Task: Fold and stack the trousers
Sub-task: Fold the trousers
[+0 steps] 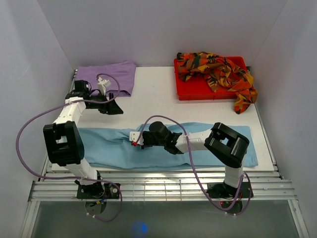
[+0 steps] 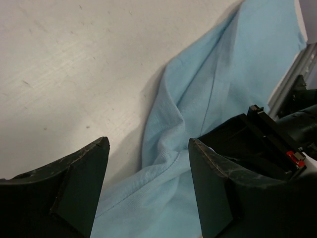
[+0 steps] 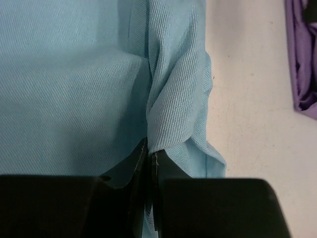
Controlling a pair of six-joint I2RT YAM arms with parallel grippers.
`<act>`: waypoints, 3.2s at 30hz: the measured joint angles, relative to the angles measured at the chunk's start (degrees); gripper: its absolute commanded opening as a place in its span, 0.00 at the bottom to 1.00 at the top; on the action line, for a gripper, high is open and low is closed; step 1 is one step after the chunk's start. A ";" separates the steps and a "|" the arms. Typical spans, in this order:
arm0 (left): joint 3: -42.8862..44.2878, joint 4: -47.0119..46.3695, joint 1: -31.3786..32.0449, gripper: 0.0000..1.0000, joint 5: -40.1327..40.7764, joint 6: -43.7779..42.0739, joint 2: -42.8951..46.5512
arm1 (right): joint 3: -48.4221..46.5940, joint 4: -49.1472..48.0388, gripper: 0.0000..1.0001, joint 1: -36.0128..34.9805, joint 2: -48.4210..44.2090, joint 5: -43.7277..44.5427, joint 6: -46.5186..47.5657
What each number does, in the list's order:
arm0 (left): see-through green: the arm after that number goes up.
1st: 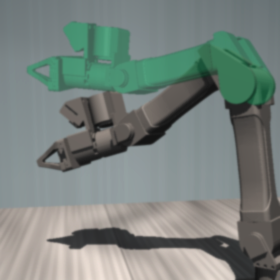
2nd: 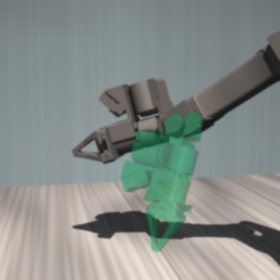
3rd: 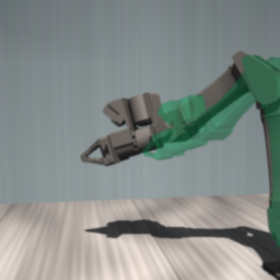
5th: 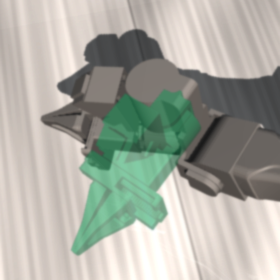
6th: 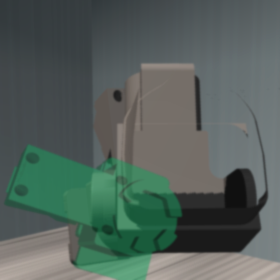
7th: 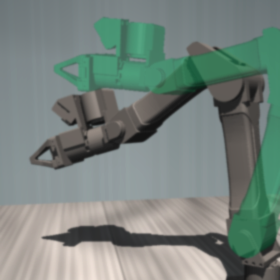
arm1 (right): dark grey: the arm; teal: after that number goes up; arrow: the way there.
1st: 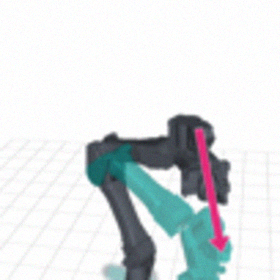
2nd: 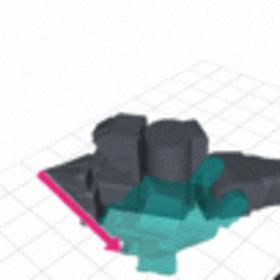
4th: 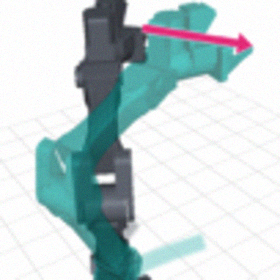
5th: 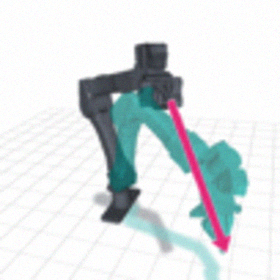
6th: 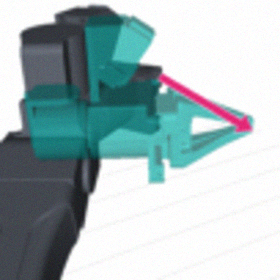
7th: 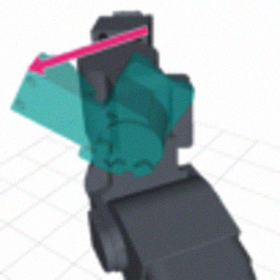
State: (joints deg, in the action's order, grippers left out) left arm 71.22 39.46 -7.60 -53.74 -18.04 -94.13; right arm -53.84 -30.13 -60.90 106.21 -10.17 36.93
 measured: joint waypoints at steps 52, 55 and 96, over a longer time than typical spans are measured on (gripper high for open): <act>-2.49 -8.15 14.80 0.00 19.76 -6.01 -6.86 | 12.81 6.97 0.73 -2.23 -17.07 18.47 4.79; 0.17 -10.95 14.78 0.00 21.79 -5.40 -10.54 | 8.15 18.78 0.67 4.35 -18.16 7.39 -0.96; 10.43 -14.73 13.86 0.00 27.34 5.55 -24.37 | -30.71 47.89 0.43 -4.76 8.59 -11.17 -10.86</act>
State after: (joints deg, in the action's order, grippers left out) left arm 81.65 24.73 6.26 -26.39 -12.49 -118.50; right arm -84.55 17.76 -65.67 114.80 -21.34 26.06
